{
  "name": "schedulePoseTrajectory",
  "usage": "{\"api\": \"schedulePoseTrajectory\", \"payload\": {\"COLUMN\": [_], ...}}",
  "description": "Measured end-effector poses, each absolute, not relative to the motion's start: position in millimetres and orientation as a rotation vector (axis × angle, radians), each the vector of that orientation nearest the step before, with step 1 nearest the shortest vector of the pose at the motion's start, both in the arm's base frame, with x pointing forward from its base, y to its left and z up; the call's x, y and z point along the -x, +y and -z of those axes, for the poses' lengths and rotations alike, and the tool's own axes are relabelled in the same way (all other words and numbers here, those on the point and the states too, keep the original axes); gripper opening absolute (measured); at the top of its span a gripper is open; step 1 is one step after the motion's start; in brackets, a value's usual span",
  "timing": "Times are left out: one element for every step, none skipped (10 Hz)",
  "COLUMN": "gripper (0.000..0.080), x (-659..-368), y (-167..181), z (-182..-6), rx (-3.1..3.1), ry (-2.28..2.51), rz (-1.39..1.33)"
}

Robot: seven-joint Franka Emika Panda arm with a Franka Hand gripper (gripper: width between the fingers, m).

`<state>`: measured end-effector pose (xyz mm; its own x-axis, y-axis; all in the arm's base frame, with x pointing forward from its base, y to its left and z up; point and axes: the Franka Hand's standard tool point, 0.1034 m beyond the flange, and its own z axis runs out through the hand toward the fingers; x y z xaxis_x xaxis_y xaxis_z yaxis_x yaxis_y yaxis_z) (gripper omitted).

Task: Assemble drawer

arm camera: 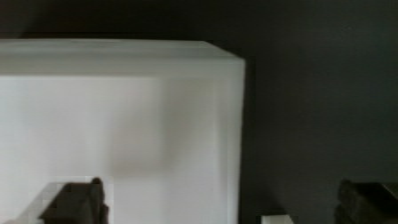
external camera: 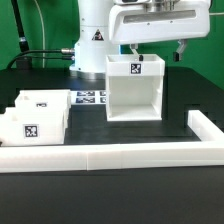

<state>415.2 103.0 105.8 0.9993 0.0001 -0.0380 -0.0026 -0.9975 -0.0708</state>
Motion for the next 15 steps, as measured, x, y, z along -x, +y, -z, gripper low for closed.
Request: {"api": "schedulePoseTrajectory", "payload": {"gripper": [0.0650,0.0522,0.0387,0.0387,0.0187,0.0067,0.0067,0.0036,0.0036,0.0036,0.0036,0.0036,0.0036,0.0037,0.0037], "x": [-414.3,-414.5,-414.5,-414.5,-414.5,-414.5,-414.8,-414.8,-414.9,-414.9,-414.9,-414.9,-414.9,-415.6,-423.9], "y": [103.1,103.1,103.1,103.1,103.1,103.1,103.1,103.1,103.1,103.1,103.1,103.1,103.1,103.1,103.2], "z": [-104.9,-104.9,-104.9,-104.9,-104.9,-104.9,-105.0,-105.0,-105.0,-105.0,-105.0,-105.0,-105.1,-105.3,-106.1], "rx": [3.071,3.071,3.071,3.071,3.071,3.071,3.071,3.071,3.071,3.071,3.071,3.071,3.071,3.070,3.067], "ry": [0.004,0.002,0.002,0.002,0.001,0.001,0.002,0.002,0.002,0.002,0.002,0.002,0.002,0.002,-0.015], "rz": [-0.062,-0.060,-0.060,-0.060,-0.060,-0.060,-0.059,-0.059,-0.059,-0.059,-0.059,-0.059,-0.059,-0.057,-0.052]}}
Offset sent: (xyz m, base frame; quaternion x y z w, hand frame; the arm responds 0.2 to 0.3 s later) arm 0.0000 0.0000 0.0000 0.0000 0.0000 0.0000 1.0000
